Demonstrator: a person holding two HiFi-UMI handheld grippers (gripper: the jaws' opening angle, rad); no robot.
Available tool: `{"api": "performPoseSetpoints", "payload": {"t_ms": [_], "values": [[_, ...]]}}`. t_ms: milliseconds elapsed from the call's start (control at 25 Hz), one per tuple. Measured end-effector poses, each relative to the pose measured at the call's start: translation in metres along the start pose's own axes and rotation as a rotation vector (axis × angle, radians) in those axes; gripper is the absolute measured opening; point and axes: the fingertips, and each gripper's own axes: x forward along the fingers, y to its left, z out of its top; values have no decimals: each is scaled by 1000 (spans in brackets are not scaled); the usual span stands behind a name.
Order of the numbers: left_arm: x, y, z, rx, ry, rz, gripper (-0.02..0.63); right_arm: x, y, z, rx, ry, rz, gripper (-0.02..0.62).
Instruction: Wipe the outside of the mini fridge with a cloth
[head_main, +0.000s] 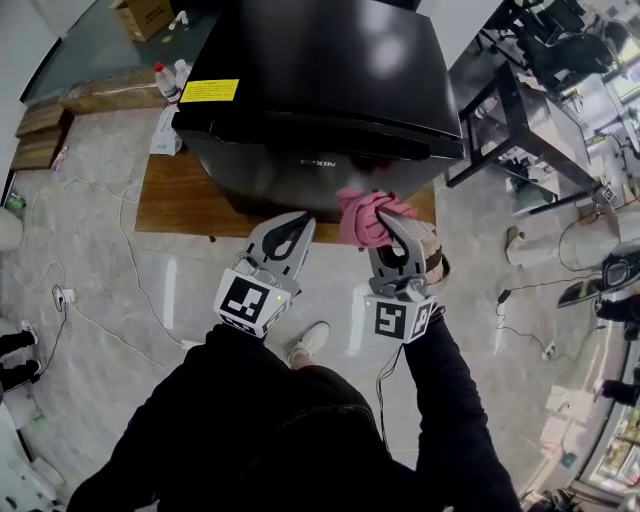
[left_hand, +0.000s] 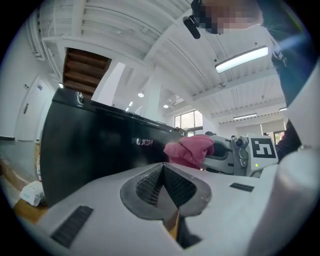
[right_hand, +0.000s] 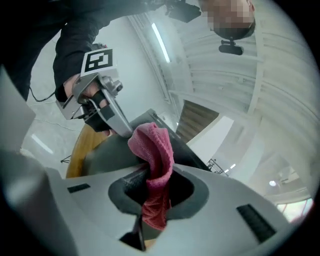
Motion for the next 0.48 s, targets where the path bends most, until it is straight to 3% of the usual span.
{"api": "performPoseSetpoints", "payload": {"t_ms": [200, 480], "values": [[24, -27, 23, 23, -53, 8, 6, 3, -55, -6, -76, -55, -69, 68], [41, -37, 18, 41, -56, 45, 6, 24, -44, -29, -129, -85, -22, 67]]}}
